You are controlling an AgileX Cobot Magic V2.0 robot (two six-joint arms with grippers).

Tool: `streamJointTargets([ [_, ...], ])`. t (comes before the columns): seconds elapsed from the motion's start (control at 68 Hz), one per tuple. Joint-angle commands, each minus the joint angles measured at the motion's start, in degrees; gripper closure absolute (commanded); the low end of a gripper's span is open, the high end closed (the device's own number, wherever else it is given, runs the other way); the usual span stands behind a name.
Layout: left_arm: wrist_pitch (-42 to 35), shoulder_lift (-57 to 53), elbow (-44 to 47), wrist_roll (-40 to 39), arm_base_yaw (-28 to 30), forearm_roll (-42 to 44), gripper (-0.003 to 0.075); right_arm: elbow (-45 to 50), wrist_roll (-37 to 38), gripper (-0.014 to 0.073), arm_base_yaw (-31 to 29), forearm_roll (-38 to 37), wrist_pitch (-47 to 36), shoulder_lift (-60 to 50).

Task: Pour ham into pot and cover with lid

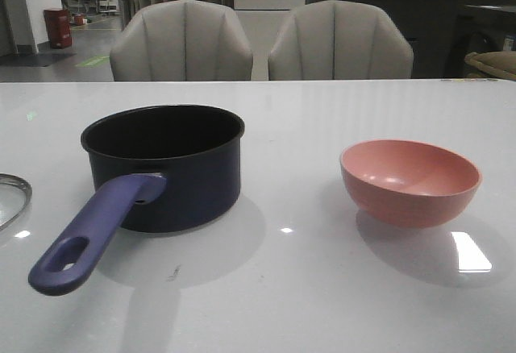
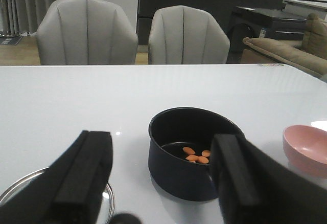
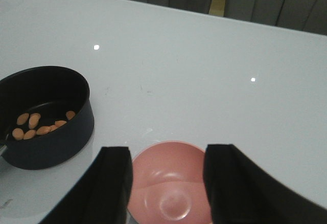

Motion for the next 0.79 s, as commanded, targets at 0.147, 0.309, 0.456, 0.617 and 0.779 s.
streamJointTargets([
  [0.147, -4.7, 0.6, -1.5, -0.1, -0.6, -0.2, 0.0265, 13.8, -0.3, 0.0153, 0.1, 1.5, -12.0, -20.6],
  [0.309, -4.7, 0.6, -1.5, -0.1, -0.6, -0.2, 0.0265, 20.8, -0.4, 0.0153, 0.1, 1.5, -12.0, -32.0],
  [0.456, -4.7, 0.6, -1.5, -0.1, -0.6, -0.2, 0.0265, 23.5, -0.3, 0.0179, 0.1, 1.5, -11.4, -35.9],
  [0.617, -4.7, 0.6, -1.5, -0.1, -0.6, -0.4, 0.0265, 24.6, -0.3, 0.0464, 0.1, 1.5, -8.2, -36.0],
  [0.779, -4.2, 0.6, -1.5, -0.1, -0.6, -0.7, 0.0265, 24.7, -0.3, 0.0435, 0.1, 1.5, -7.7, -36.0],
])
